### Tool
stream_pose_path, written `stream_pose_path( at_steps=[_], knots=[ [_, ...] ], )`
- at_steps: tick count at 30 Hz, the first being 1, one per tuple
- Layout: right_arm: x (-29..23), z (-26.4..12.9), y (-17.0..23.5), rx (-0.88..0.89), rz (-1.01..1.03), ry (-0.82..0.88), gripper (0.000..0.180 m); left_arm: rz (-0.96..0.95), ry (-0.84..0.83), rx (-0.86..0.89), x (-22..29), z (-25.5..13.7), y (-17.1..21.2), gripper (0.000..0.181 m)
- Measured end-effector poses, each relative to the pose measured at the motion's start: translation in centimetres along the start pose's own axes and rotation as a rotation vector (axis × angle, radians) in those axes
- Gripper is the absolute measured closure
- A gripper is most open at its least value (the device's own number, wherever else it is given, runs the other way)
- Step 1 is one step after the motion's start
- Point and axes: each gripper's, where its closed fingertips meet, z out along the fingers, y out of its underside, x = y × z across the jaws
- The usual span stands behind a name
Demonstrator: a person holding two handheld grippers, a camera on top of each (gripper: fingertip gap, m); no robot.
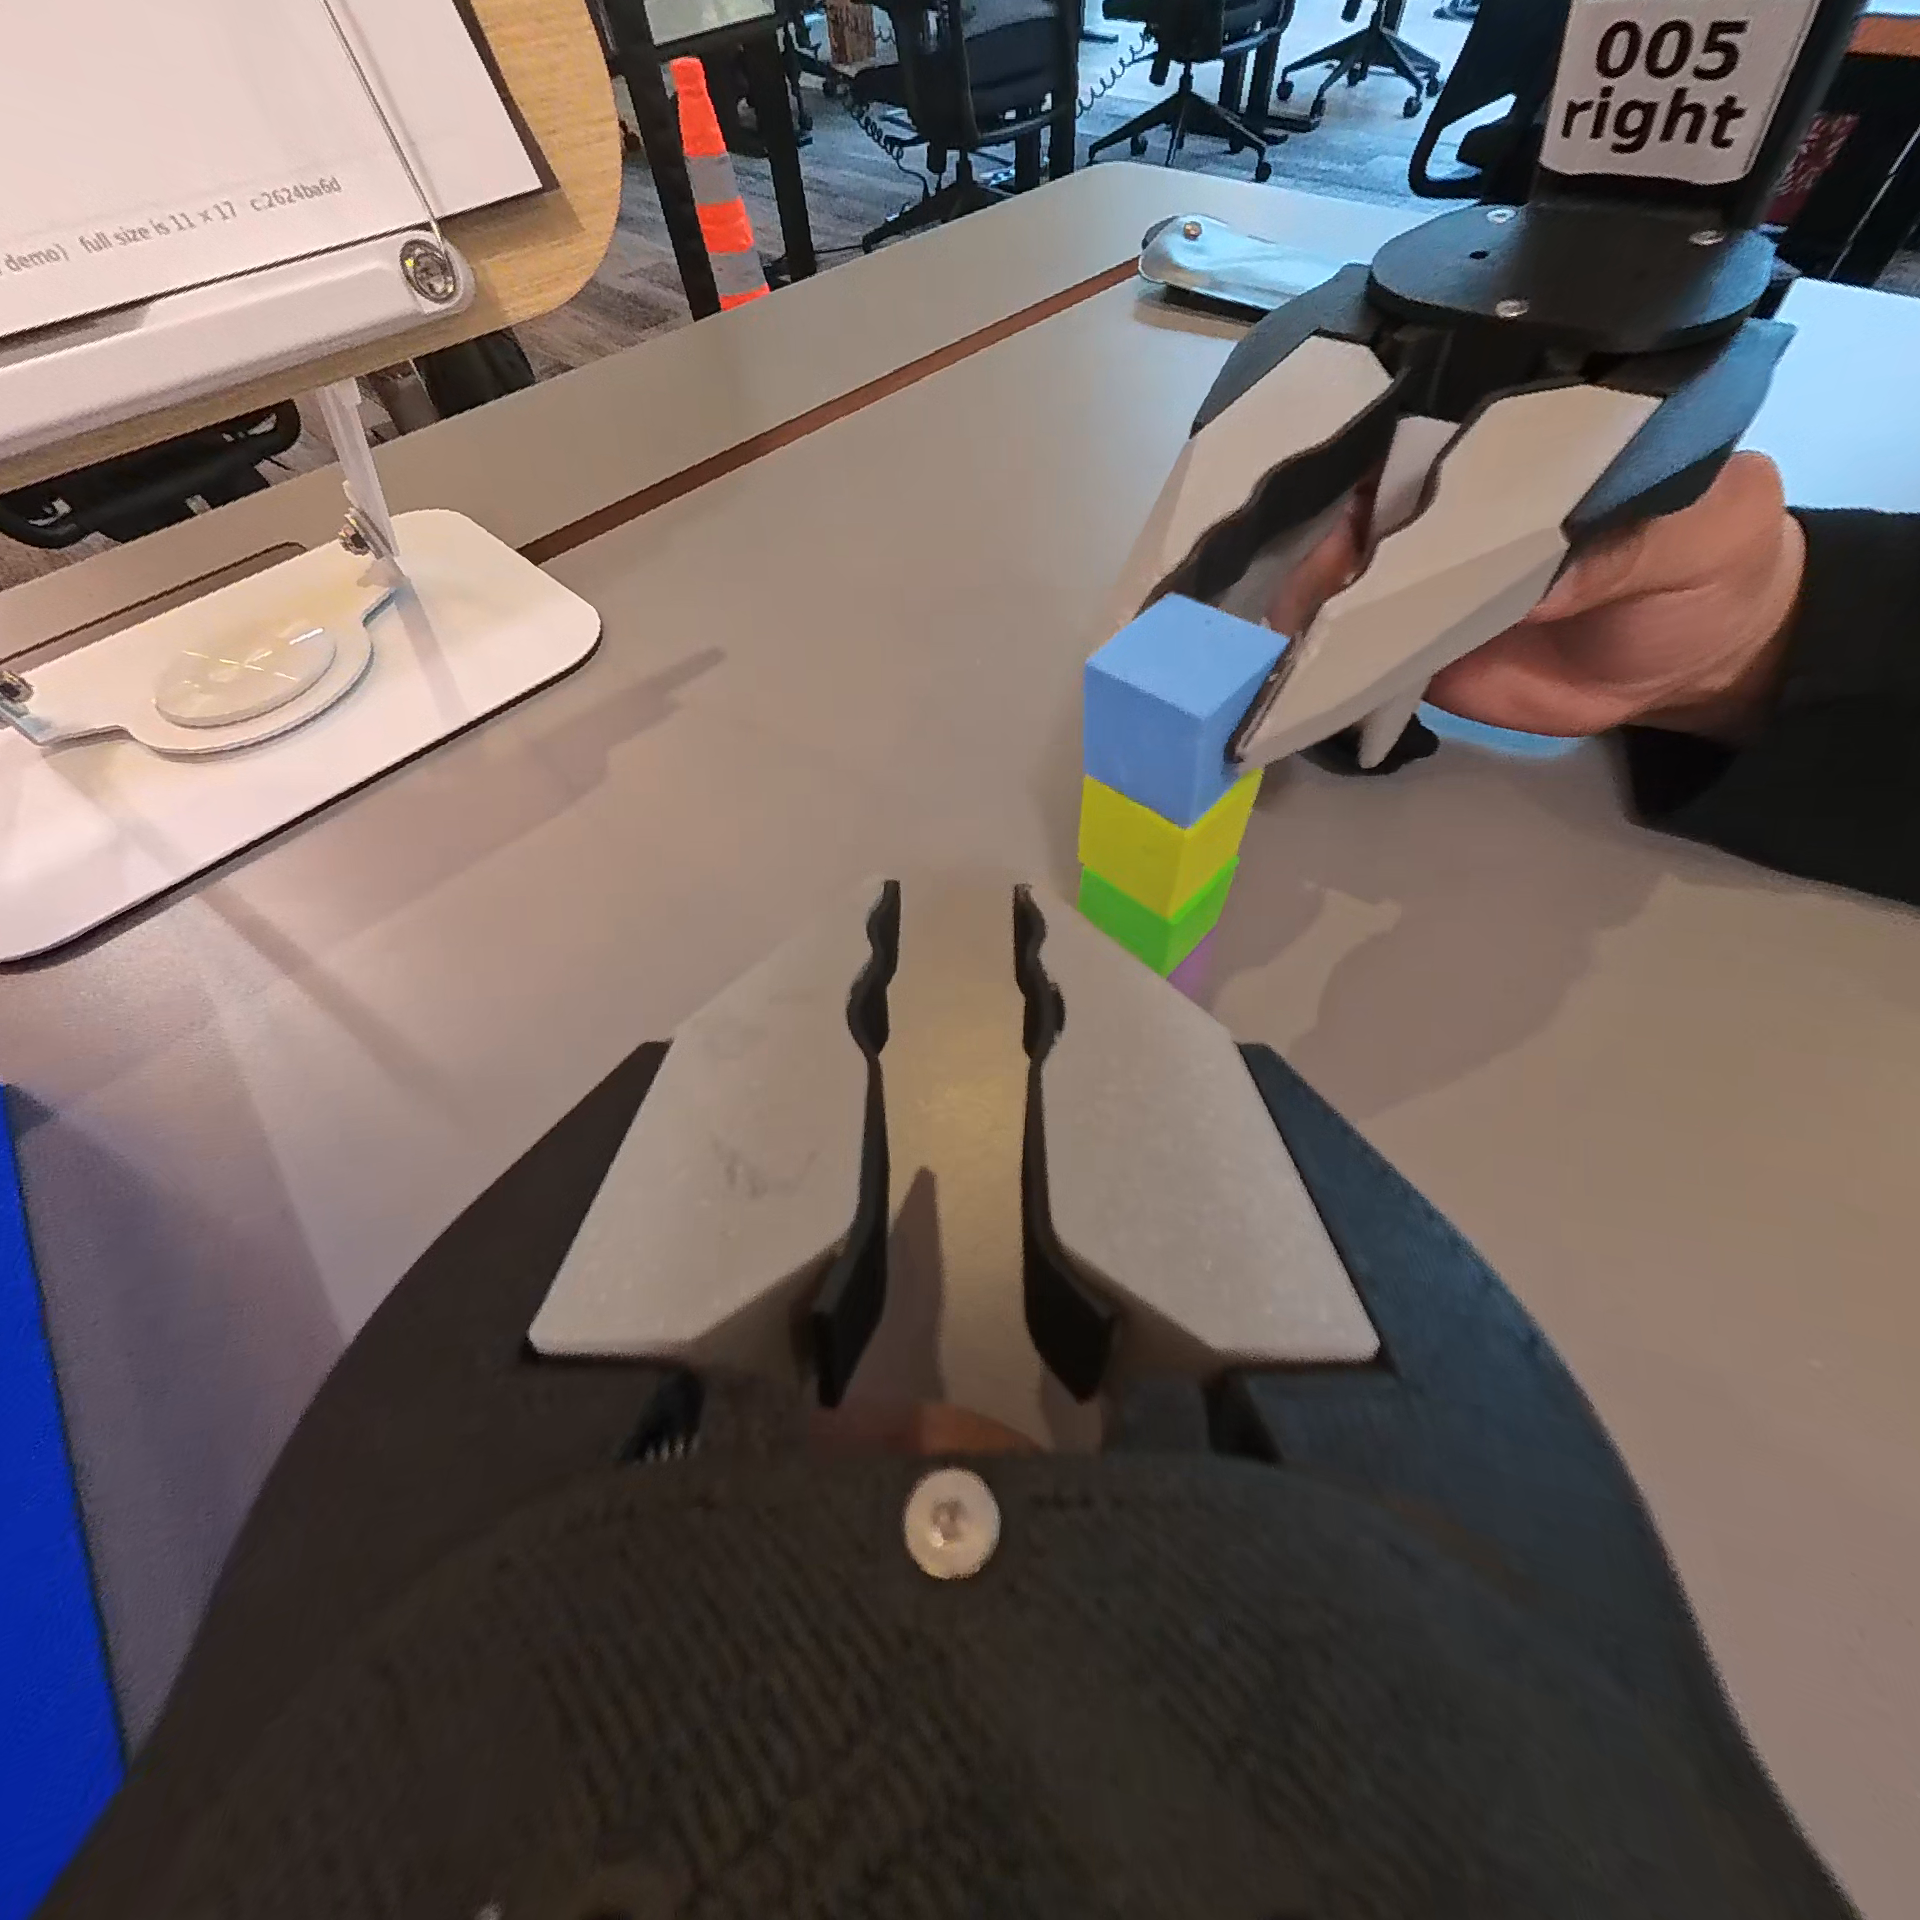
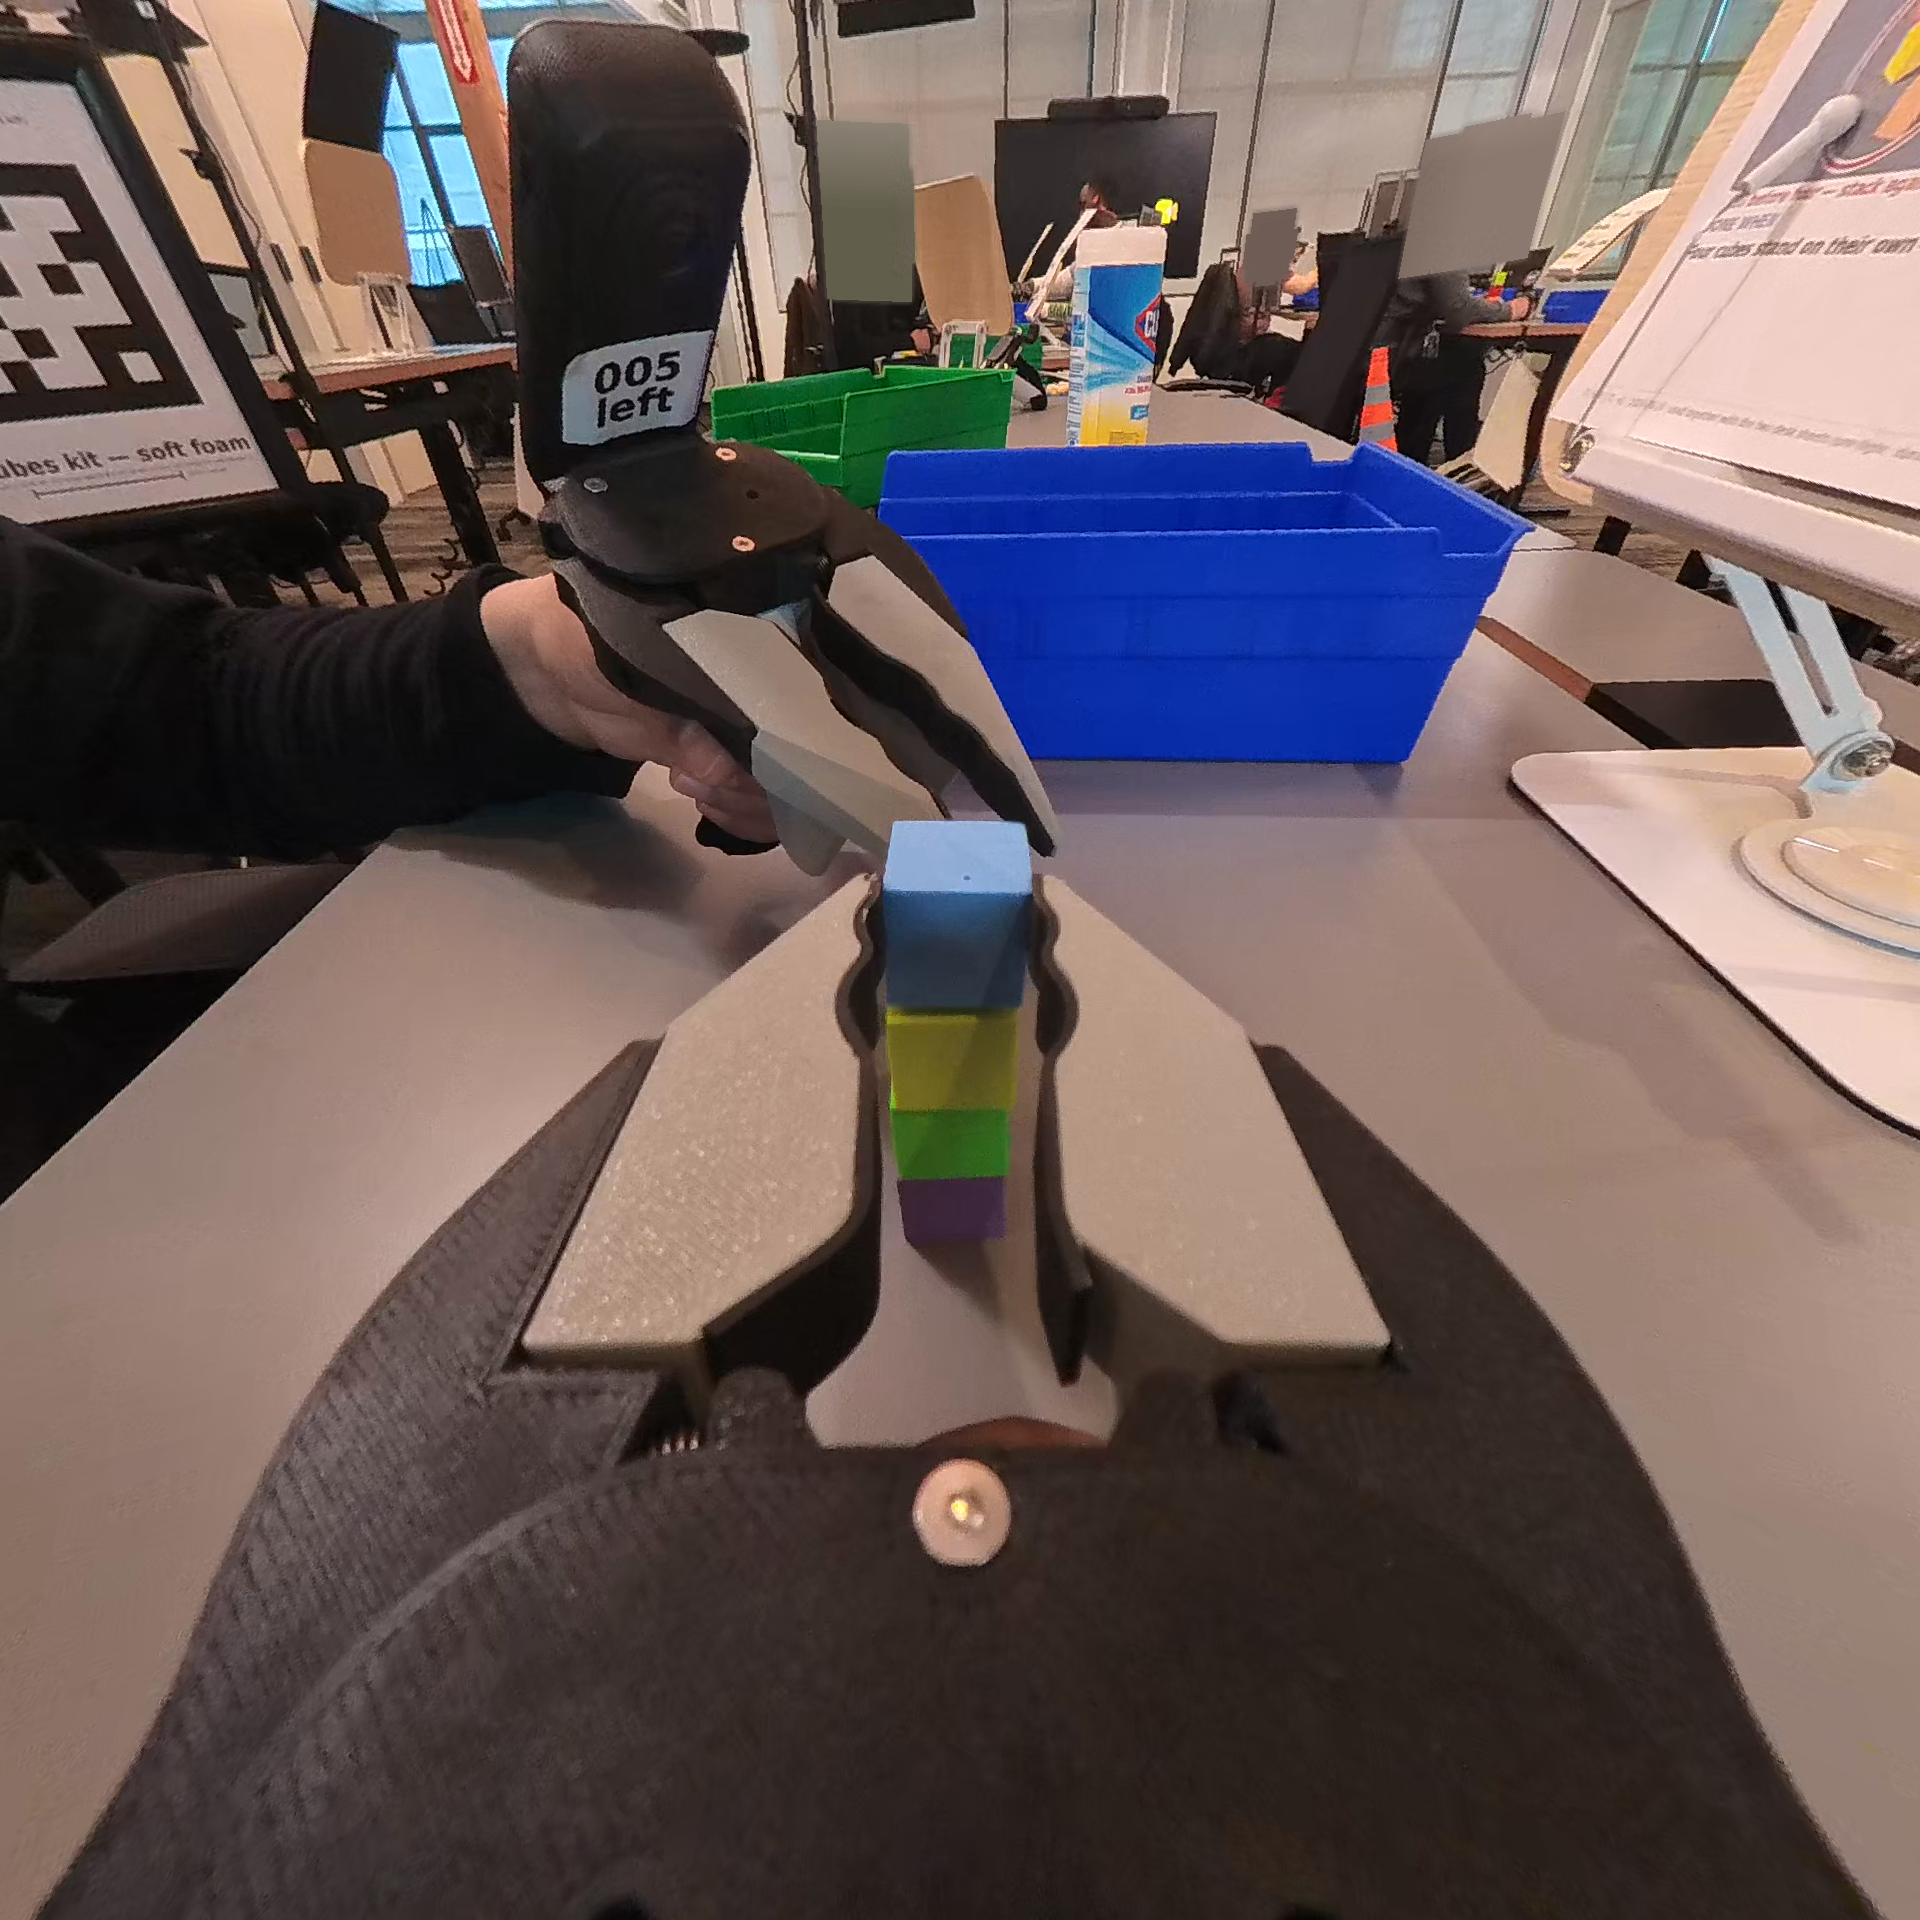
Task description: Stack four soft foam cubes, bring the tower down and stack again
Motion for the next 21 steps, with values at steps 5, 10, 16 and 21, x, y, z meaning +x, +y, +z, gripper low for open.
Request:
stream_pose_path(
  at_steps=[5,10,16,21],
  knots=[
    [0.02,0.04,0.09,-0.005,0.0,0.002,0.155,0.003,-0.001,-0.003,0.06,0.05,0.07,0.16],
    [0.06,0.01,0.18,-0.011,0.002,0.003,0.155,0.001,0.005,-0.003,0.17,0.04,0.06,0.16],
    [0.01,0.01,0.2,-0.012,0.003,-0.001,0.155,0.003,0.006,-0.008,0.23,0.08,0.16,0.159],
    [0.23,-0.16,0.01,0.003,0.013,0.01,0.144,0.0,0.005,-0.011,0.18,0.08,0.21,0.158]
  ],
)
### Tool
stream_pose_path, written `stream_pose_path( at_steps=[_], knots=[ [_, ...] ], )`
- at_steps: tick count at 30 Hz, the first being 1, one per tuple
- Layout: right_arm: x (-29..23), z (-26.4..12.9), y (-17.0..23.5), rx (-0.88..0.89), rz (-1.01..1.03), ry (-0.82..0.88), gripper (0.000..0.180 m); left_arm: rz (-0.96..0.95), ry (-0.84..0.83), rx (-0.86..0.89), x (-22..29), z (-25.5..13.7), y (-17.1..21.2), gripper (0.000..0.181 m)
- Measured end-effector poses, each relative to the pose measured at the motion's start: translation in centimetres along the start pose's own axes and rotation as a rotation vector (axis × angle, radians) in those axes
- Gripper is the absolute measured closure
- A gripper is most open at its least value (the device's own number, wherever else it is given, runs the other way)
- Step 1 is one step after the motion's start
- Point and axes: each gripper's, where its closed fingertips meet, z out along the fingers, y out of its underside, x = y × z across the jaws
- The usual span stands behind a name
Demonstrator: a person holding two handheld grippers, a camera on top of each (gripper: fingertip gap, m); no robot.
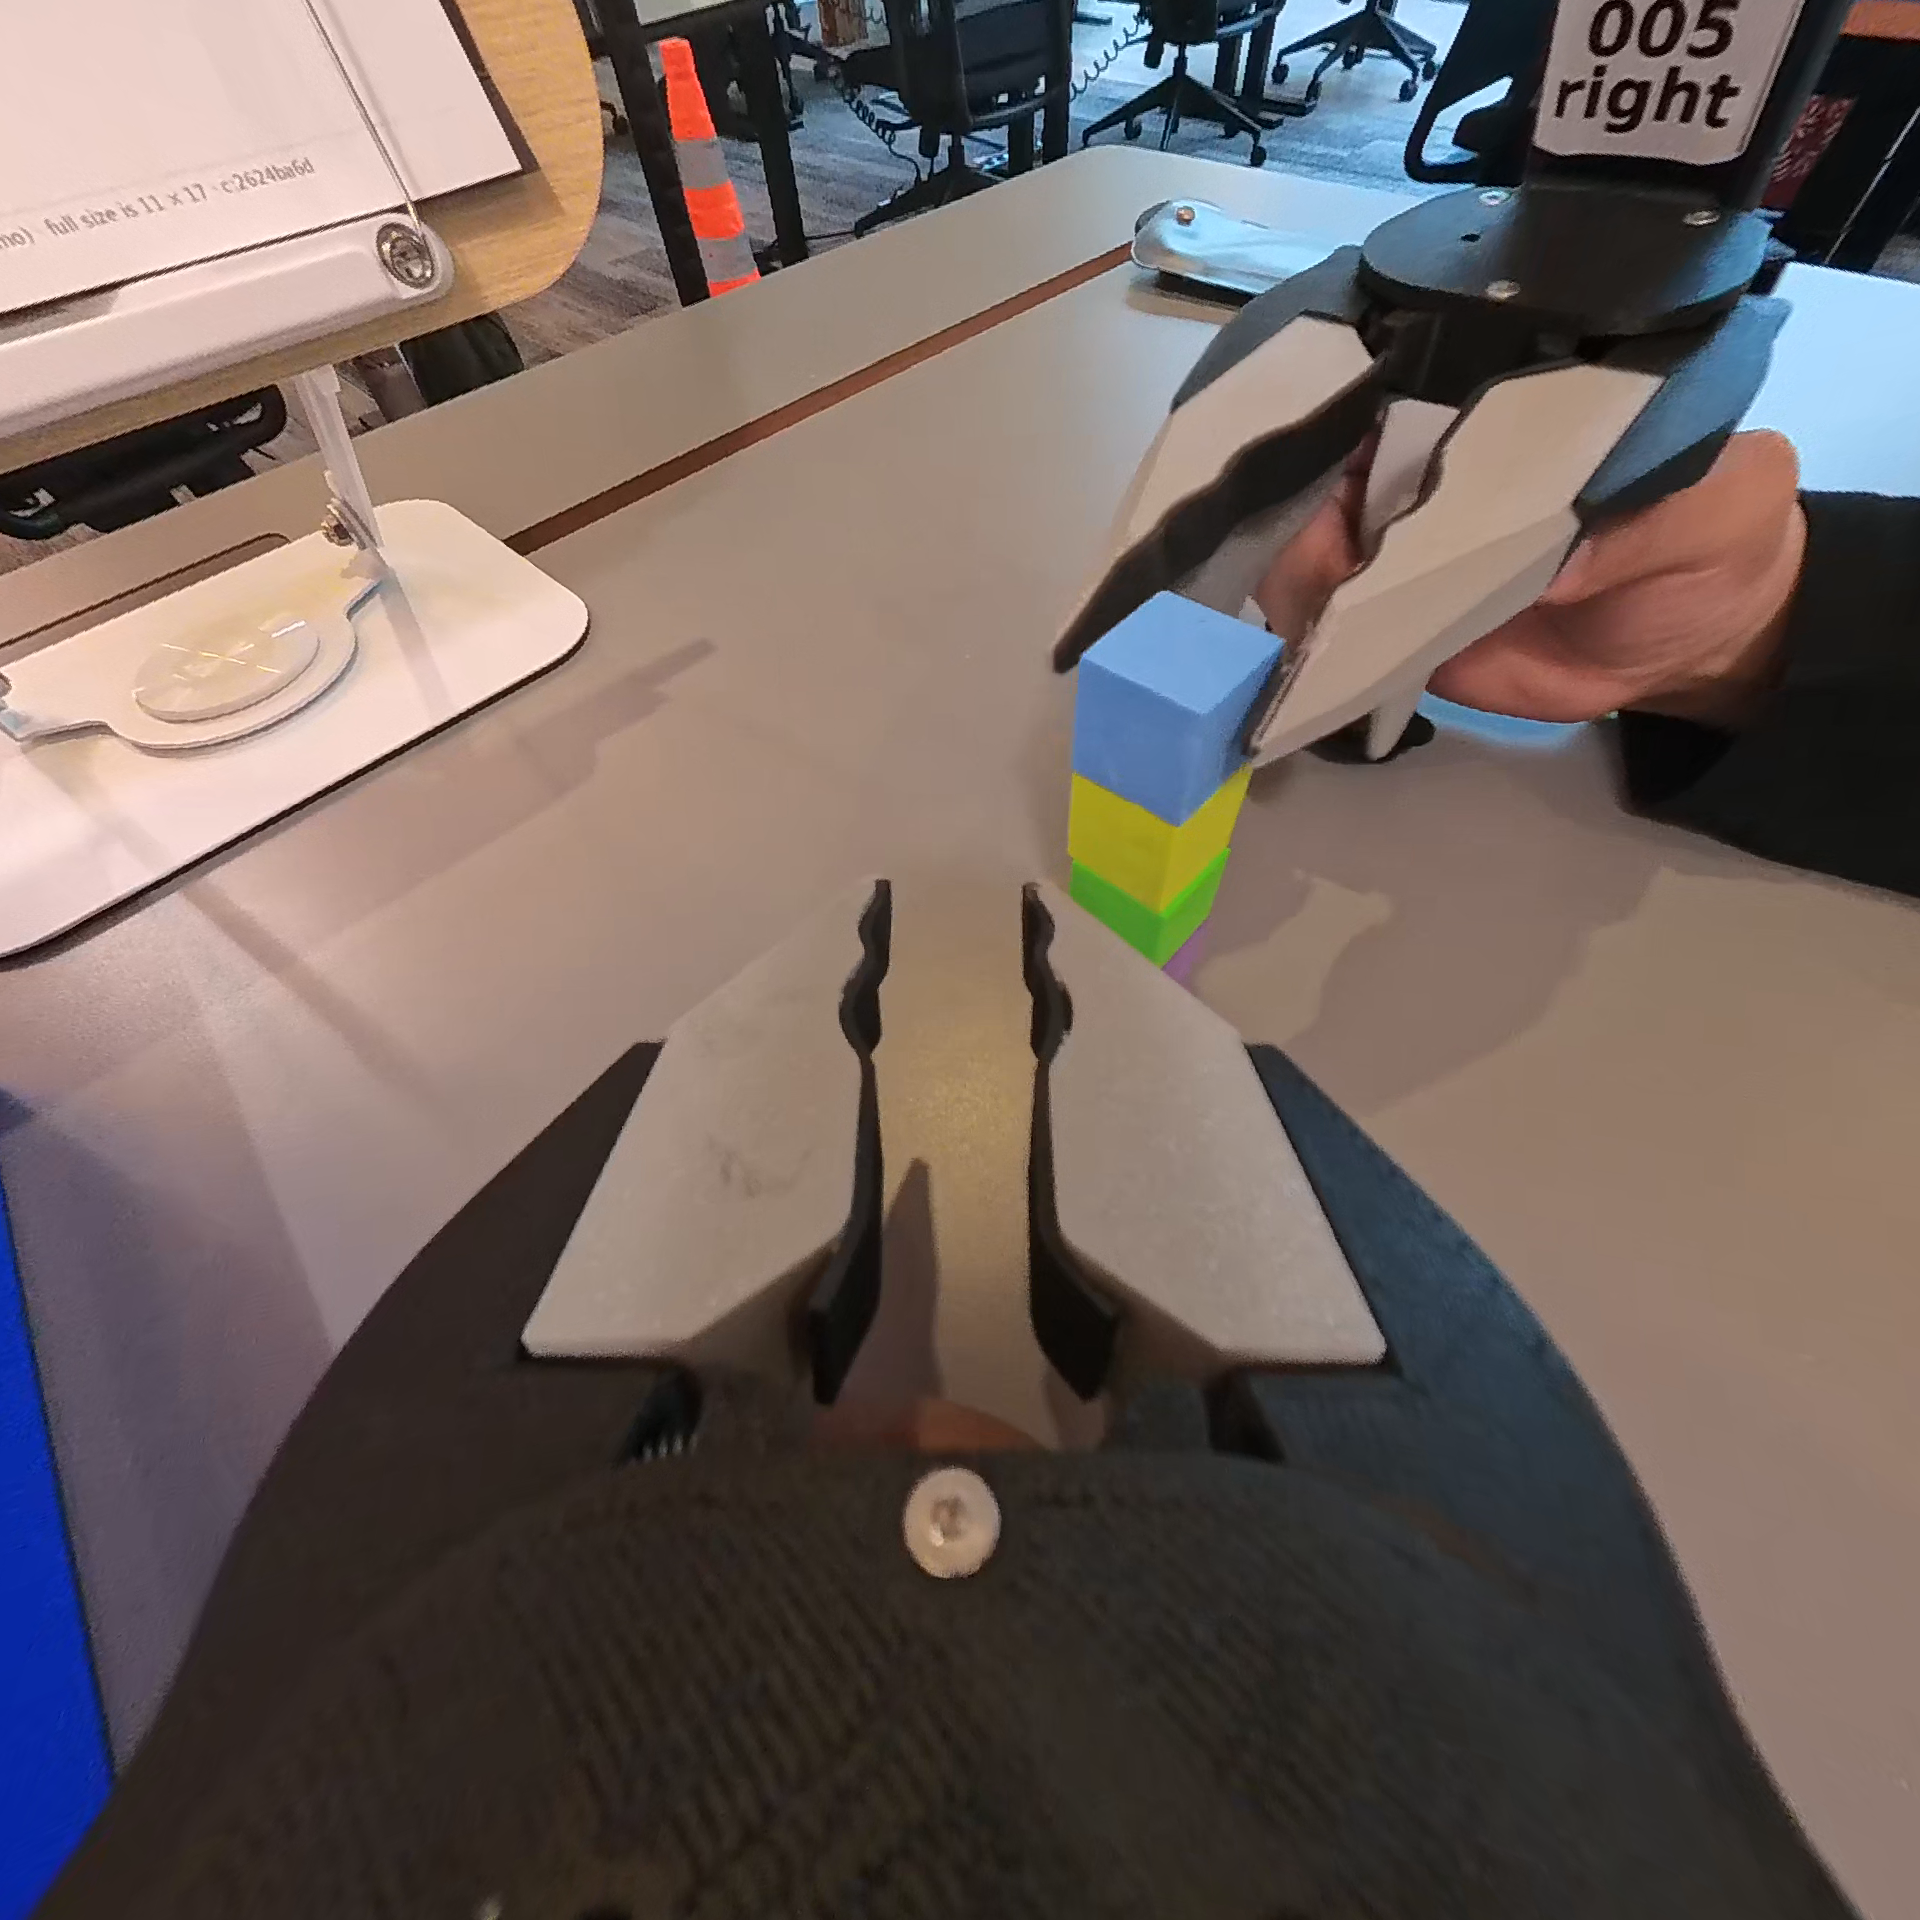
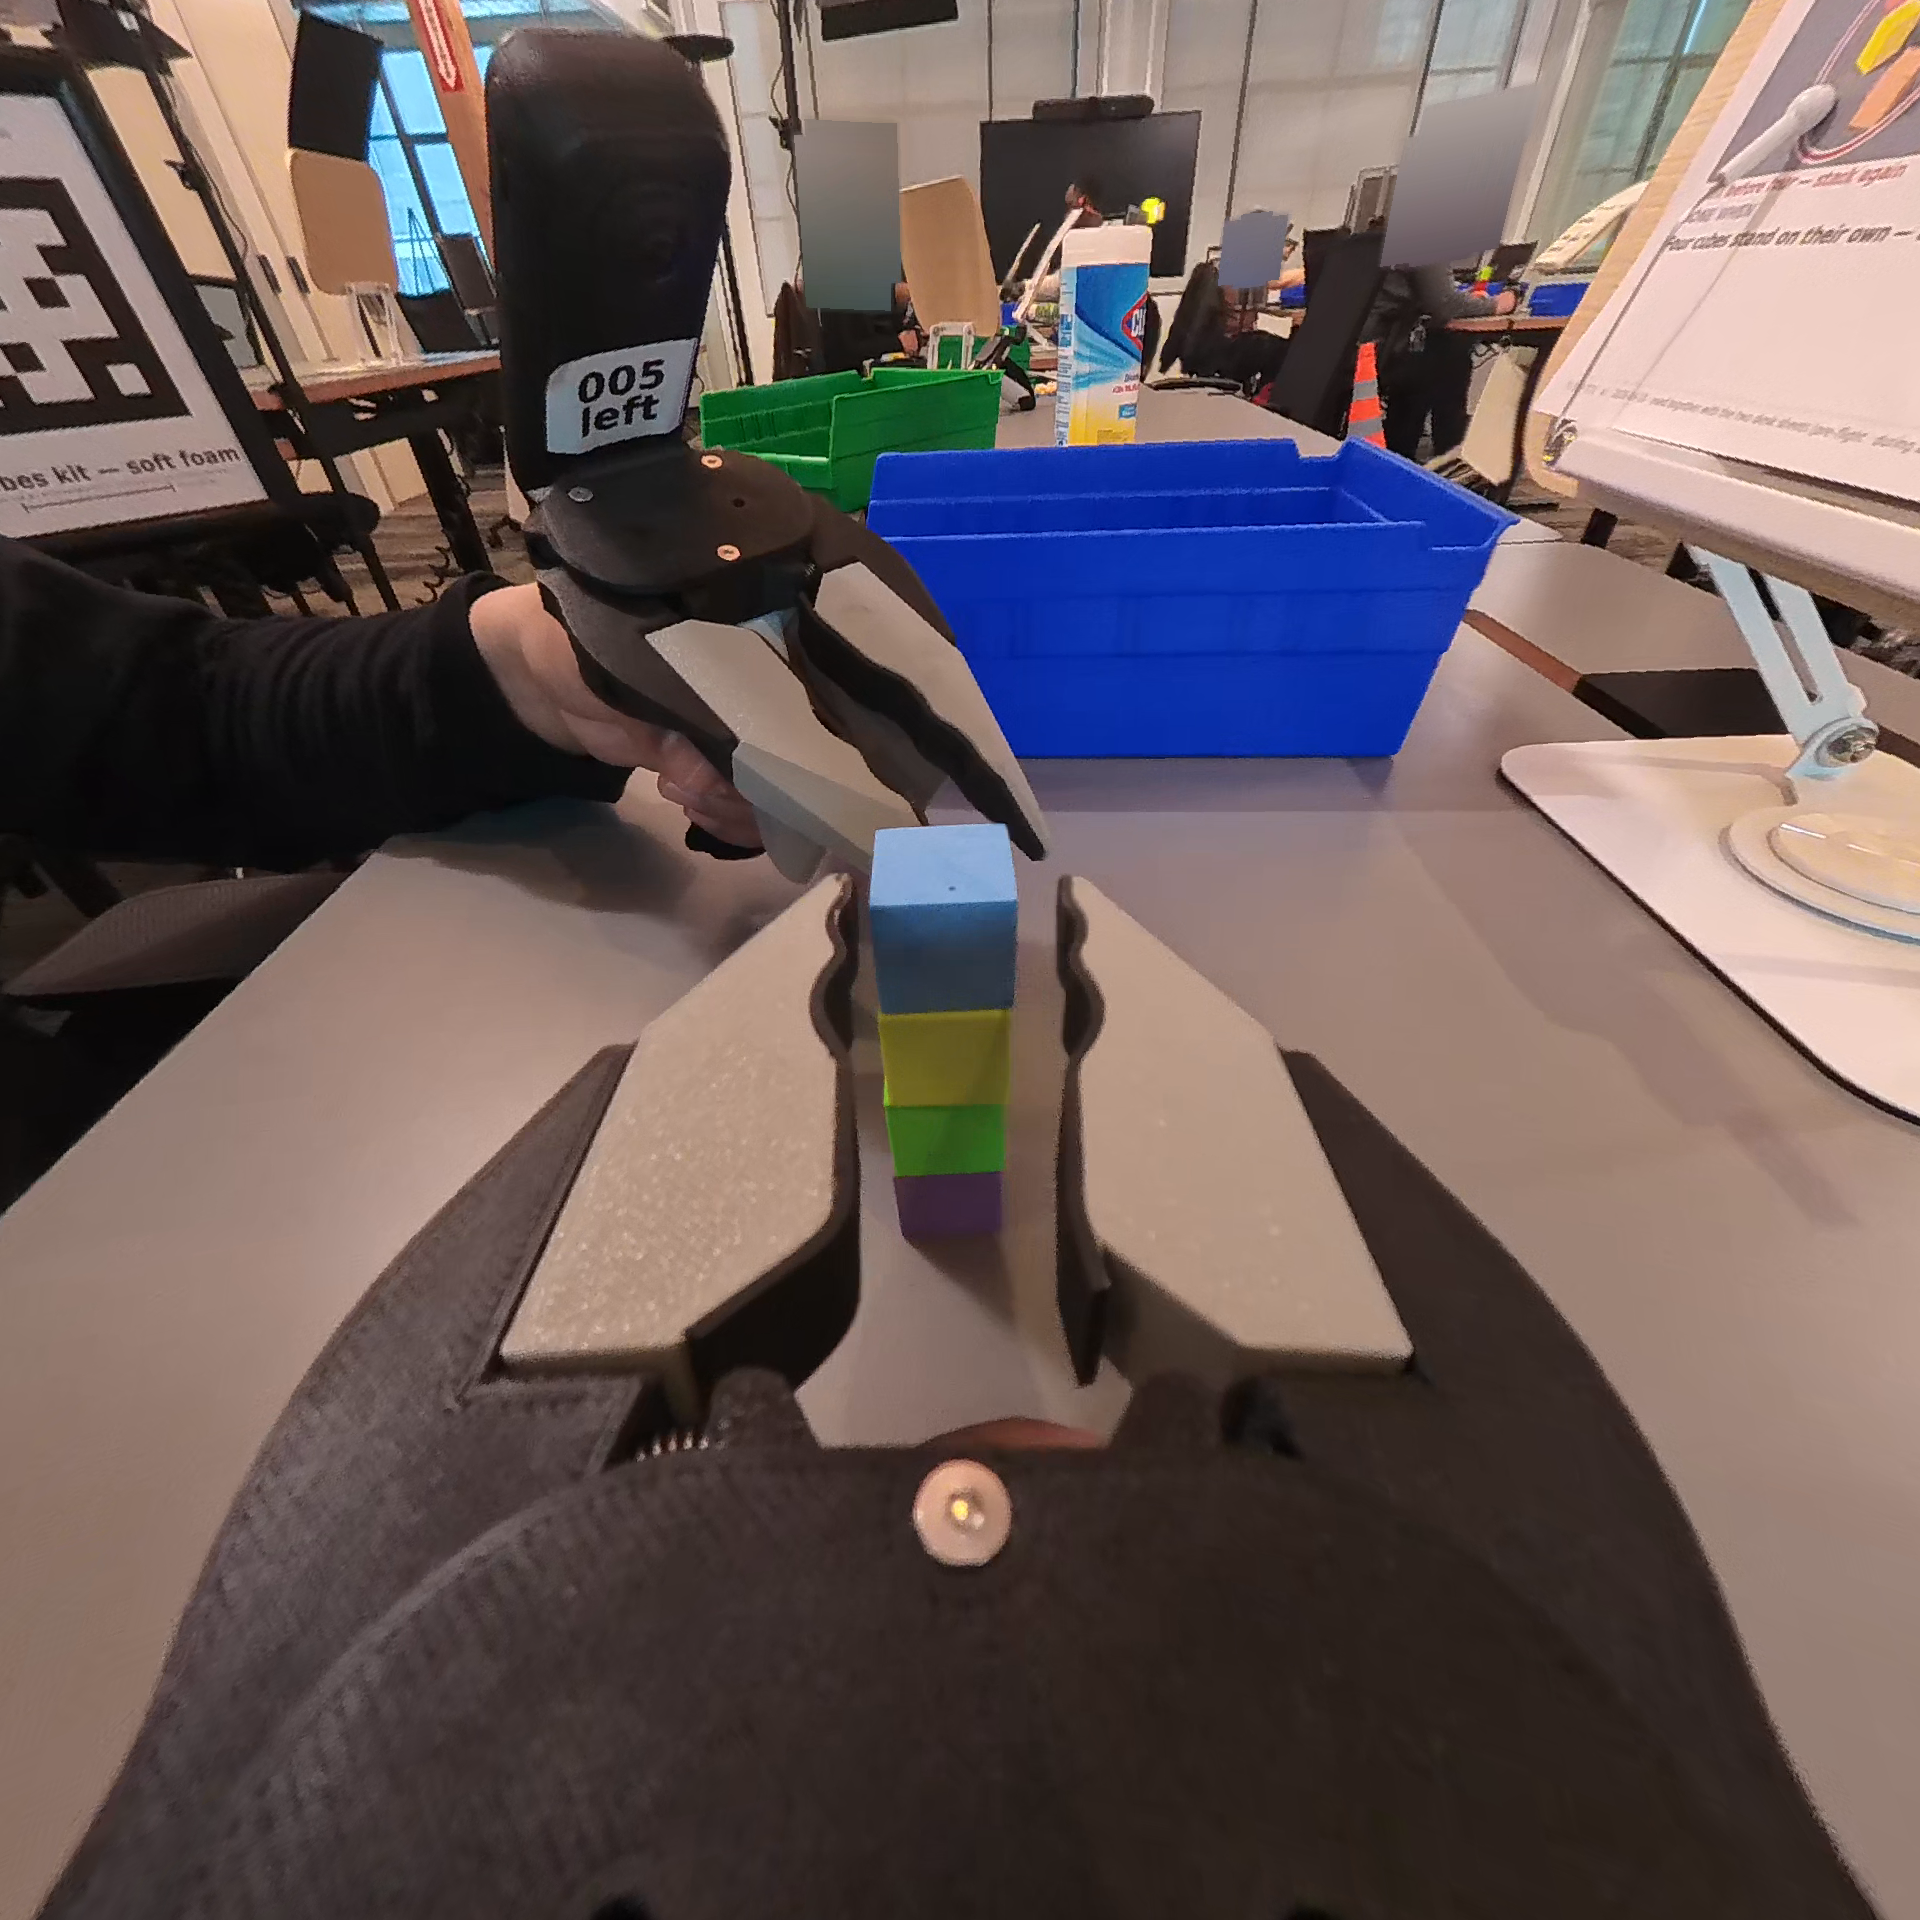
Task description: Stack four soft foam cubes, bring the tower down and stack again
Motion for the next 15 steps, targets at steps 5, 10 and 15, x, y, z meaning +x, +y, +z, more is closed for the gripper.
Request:
stream_pose_path(
  at_steps=[5,10,15],
  knots=[
    [0.3,-0.7,-0.6,0.045,0.038,0.011,0.142,0.01,-0.013,-0.012,-0.2,0.1,0.3,0.154],
    [0.2,-1.9,-1.3,0.099,0.068,0.054,0.144,0.023,-0.039,-0.03,-0.7,0.3,0.7,0.151],
    [-0.9,-3.1,-3.0,0.097,-0.054,0.158,0.151,0.022,-0.064,-0.044,-1.5,0.4,1.2,0.15]
  ],
)
